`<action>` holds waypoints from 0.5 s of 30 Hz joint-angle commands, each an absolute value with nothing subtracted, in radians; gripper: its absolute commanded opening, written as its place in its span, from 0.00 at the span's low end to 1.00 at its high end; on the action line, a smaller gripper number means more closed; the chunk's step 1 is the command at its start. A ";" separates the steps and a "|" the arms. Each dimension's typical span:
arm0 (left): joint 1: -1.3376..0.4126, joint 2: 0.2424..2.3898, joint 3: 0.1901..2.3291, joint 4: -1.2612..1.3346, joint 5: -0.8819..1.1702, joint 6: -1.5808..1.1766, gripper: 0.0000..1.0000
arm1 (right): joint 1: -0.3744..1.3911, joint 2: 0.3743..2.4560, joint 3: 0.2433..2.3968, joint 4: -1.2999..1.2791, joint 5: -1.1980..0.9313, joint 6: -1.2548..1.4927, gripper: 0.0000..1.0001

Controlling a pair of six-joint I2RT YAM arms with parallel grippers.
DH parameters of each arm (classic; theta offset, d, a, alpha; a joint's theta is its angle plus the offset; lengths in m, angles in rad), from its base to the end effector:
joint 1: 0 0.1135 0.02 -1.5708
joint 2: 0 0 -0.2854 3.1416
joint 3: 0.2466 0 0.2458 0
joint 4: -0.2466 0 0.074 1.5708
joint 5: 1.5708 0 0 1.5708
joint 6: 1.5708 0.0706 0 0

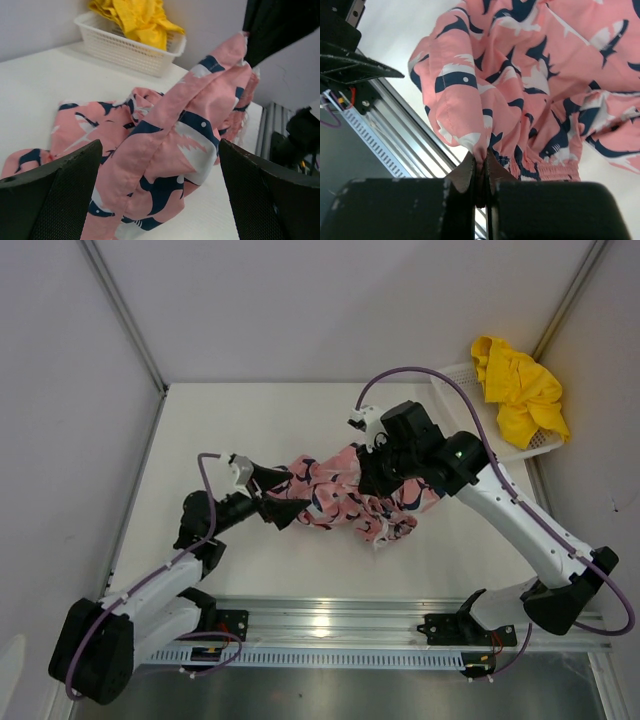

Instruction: Fold and stack the shorts

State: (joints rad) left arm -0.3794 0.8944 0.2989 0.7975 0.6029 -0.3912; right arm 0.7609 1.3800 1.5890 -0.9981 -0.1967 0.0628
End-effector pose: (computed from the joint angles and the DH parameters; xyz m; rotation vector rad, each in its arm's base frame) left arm 0.1726 -0.1119 0.2785 0.5218 1.3940 -1.0414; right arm 0.1987 0.2083 0.4002 -0.9235 2.2488 0.6203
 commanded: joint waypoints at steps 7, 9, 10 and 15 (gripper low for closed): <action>-0.498 1.020 0.399 0.700 0.749 -0.109 0.99 | 0.723 1.322 1.623 -1.068 -0.100 0.005 0.00; -0.509 1.009 0.414 0.623 0.694 -0.062 0.99 | 0.712 1.313 1.621 -1.062 -0.103 0.005 0.00; -0.520 1.006 0.420 0.597 0.666 -0.049 0.98 | 0.703 1.310 1.620 -1.060 -0.104 0.005 0.00; -0.522 0.976 0.416 0.540 0.548 -0.014 0.91 | 0.692 1.279 1.598 -1.054 -0.117 -0.020 0.00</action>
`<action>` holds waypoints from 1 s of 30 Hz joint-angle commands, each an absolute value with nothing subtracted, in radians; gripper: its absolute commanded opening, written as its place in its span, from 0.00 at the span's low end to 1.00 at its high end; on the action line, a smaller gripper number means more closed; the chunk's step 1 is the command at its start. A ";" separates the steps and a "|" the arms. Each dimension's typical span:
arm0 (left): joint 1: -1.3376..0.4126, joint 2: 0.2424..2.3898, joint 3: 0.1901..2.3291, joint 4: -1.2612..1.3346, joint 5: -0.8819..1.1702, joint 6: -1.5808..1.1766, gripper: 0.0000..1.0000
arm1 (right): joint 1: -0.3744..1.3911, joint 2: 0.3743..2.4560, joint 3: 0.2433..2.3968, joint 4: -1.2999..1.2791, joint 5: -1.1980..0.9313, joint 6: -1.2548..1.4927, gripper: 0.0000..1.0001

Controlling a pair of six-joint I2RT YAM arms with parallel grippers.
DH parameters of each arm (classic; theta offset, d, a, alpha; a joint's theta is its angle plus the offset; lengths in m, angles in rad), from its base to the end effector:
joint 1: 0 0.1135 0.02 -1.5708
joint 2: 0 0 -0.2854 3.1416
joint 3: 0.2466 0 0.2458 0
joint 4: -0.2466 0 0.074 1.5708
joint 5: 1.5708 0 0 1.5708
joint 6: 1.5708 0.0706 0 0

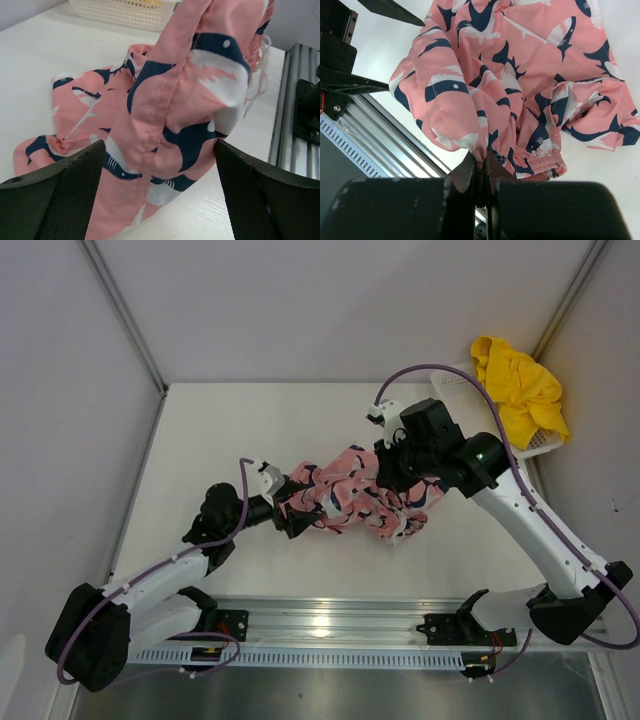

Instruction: Fold and stack the shorts

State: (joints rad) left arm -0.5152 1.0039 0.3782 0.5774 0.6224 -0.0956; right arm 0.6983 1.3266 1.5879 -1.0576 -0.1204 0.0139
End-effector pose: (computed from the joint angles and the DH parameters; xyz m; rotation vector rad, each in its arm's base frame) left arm 0.1766 -0.1473 0.2569 0.8254 1.4854 -0.9639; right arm 0.1987 0.1779 0.4070 -0.8655 2.2531 0.4794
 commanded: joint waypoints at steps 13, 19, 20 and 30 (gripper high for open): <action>-0.523 1.084 0.436 0.515 0.552 -0.006 0.84 | 0.646 1.216 1.577 -1.048 -0.117 -0.021 0.00; -0.552 1.101 0.430 0.518 0.566 -0.003 0.77 | 0.630 1.219 1.574 -1.039 -0.106 -0.014 0.00; -0.567 1.103 0.428 0.518 0.558 -0.003 0.75 | 0.627 1.221 1.574 -1.039 -0.104 -0.012 0.00; -0.673 1.184 0.488 0.436 0.436 0.057 0.58 | 0.565 1.227 1.574 -0.999 -0.132 0.018 0.00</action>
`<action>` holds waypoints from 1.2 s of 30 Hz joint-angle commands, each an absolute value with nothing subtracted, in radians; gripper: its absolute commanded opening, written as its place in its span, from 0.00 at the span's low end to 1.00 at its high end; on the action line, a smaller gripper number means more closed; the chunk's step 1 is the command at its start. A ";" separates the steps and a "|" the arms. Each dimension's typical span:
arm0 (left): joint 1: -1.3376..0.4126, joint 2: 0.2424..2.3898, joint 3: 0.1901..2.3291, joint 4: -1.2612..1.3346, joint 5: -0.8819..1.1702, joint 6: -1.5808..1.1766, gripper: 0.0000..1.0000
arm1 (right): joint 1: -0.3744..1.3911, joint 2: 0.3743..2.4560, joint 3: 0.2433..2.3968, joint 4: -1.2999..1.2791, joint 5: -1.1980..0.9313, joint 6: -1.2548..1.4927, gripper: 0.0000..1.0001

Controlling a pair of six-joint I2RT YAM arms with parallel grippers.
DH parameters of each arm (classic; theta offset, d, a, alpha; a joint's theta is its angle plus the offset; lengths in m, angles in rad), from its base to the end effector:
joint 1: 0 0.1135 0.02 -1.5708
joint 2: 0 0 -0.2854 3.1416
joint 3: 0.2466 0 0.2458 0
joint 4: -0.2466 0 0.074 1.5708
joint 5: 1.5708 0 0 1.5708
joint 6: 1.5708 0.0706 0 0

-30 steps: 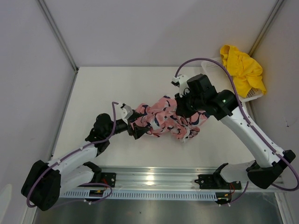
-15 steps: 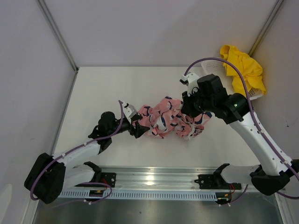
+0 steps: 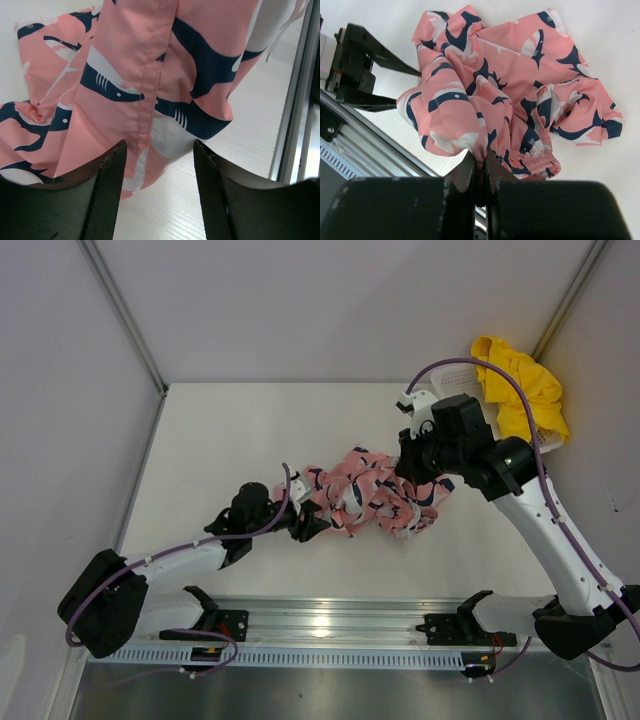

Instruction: Fold and stack the shorts

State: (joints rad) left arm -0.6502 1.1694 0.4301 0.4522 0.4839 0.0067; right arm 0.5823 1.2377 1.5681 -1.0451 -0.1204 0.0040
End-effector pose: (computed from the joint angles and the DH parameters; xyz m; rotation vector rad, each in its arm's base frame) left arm 0.1839 -0.1811 0.2213 0.9388 1.6750 -0.8884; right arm 0.1971 0.1399 0.4229 -0.7220 2.2036 0.4394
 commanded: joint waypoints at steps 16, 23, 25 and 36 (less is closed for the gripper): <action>-0.683 1.278 0.554 0.423 0.390 0.023 0.11 | 0.545 1.224 1.563 -0.982 -0.169 0.032 0.00; -0.683 1.224 0.551 0.380 0.243 0.022 0.00 | 0.515 1.206 1.536 -0.944 -0.117 0.078 0.00; -0.683 1.190 0.555 0.373 0.204 0.008 0.00 | 0.502 1.197 1.532 -0.905 -0.104 0.104 0.00; -0.750 0.959 0.868 0.017 -0.041 -0.026 0.00 | 0.491 1.149 1.677 -0.765 -0.088 0.156 0.00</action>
State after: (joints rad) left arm -0.6998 1.0237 0.7563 0.1211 0.0521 -0.0273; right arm 0.4950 1.2106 1.6005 -0.8505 -0.1120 0.1318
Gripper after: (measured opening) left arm 0.002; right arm 0.036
